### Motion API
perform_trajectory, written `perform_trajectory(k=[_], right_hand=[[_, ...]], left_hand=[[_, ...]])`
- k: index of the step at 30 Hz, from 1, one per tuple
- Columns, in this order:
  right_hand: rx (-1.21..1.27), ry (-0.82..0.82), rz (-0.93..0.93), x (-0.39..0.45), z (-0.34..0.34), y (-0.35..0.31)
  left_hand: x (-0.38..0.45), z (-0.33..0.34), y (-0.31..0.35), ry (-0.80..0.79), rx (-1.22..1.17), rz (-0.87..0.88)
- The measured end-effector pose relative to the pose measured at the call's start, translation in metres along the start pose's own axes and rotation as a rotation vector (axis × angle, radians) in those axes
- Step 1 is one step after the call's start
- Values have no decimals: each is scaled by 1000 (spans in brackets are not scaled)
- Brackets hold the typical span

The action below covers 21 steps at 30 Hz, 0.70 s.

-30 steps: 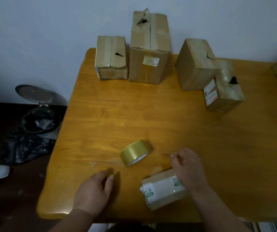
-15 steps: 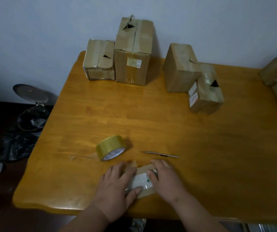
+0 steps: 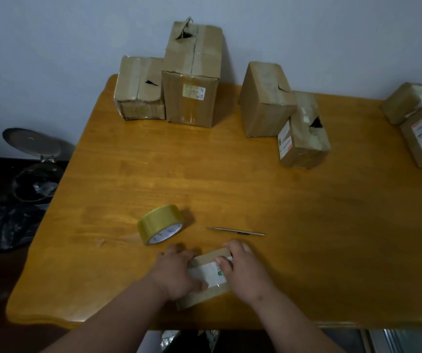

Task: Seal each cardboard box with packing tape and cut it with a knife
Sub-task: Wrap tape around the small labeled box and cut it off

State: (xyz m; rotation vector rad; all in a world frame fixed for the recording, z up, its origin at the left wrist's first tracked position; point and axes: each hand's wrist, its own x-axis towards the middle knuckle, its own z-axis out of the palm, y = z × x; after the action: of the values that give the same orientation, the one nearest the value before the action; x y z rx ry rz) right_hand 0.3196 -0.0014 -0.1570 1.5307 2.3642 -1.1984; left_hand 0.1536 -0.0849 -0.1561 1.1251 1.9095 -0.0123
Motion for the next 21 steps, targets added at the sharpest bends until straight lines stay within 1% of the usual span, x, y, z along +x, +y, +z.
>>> perform_trajectory(k=[3, 5, 7, 9, 11, 13, 17, 19, 21], right_hand=[[43, -17, 54, -5, -3, -6], [102, -42, 94, -10, -6, -6], [211, -56, 136, -16, -15, -1], [349, -64, 187, -21, -30, 8], [494, -48, 230, -27, -50, 16], [617, -1, 277, -34, -70, 26], [853, 146, 349, -48, -105, 57], [993, 217, 382, -55, -121, 81], [1082, 276, 388, -61, -140, 107]], left_hand=[[1, -4, 1, -24, -26, 11], [-1, -8, 5, -7, -10, 72], [-4, -12, 15, 27, -26, 150], [-4, -16, 28, 20, -99, 210], [-3, -21, 45, -33, -230, 235], [-3, -26, 65, -66, -363, 210], [2, -24, 117, 18, -641, 112], [6, -14, 151, -18, -776, 45], [11, 2, 185, -104, -853, 20]])
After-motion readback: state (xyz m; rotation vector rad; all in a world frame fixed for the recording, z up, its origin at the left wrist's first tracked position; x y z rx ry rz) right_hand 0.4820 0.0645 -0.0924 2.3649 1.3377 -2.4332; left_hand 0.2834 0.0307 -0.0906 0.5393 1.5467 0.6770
